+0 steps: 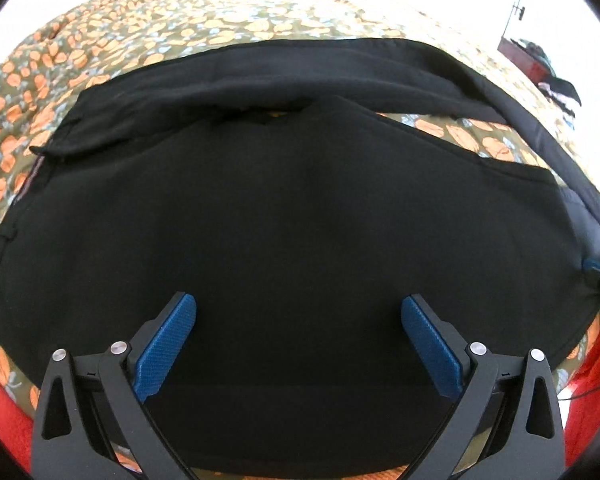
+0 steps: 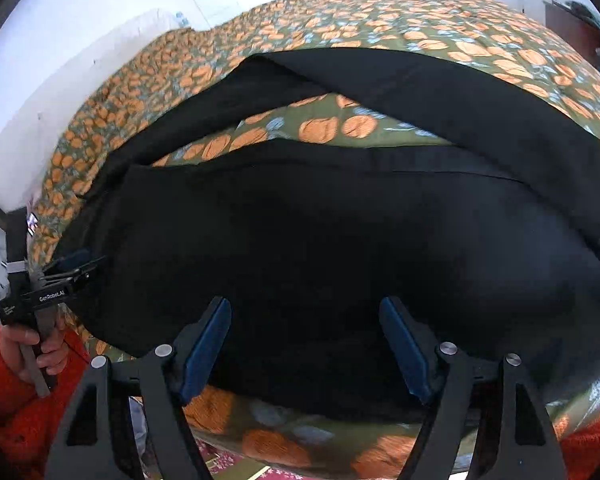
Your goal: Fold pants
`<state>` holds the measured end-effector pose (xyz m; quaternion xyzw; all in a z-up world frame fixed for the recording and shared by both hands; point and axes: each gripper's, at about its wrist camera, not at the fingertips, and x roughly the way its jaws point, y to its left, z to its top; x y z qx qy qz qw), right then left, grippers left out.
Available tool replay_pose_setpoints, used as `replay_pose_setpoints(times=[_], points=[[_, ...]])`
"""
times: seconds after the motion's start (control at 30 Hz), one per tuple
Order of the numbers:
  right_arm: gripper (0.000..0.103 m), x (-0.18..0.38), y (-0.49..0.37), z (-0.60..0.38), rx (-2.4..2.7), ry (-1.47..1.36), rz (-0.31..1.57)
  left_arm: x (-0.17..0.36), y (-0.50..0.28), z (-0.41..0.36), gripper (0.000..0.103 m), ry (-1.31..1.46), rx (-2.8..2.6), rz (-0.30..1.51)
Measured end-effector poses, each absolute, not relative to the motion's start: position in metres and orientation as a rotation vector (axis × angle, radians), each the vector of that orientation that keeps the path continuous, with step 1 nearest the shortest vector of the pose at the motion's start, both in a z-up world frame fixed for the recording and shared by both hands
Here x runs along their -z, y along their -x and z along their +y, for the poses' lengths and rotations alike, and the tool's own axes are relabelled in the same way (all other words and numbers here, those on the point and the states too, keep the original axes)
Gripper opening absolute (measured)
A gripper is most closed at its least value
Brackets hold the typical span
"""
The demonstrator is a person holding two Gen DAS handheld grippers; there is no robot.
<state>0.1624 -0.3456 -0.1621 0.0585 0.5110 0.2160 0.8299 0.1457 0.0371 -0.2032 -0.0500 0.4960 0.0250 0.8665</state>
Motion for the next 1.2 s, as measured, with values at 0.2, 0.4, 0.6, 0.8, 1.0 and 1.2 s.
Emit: replay_pose_setpoints(times=[0.2, 0.4, 0.6, 0.8, 1.0, 1.2], points=[[0.076, 0.161, -0.167, -0.353, -0.447, -0.14, 1.072, 0.198, -0.148, 0.037, 0.102, 0.151, -0.079, 1.031], [0.077, 0.156, -0.17, -0.374, -0.44, -0.246, 1.062, 0.207, -0.155, 0.052, 0.102, 0.182, -0.107, 1.037], [0.096, 0.142, -0.168, -0.392, -0.371, -0.369, 0.966, 0.212, -0.156, 0.04, 0.103, 0.107, -0.112, 1.045], [0.096, 0.138, -0.174, -0.432, -0.373, -0.632, 0.864, 0.214, -0.157, 0.038, 0.103, 0.109, -0.122, 1.064], [0.096, 0.152, -0.191, -0.447, -0.252, -0.675, 0.906, 0.214, -0.158, 0.036, 0.103, 0.08, -0.129, 1.072], [0.096, 0.152, -0.191, -0.441, -0.236, -0.583, 0.918, 0.214, -0.158, 0.035, 0.103, 0.074, -0.134, 1.07]])
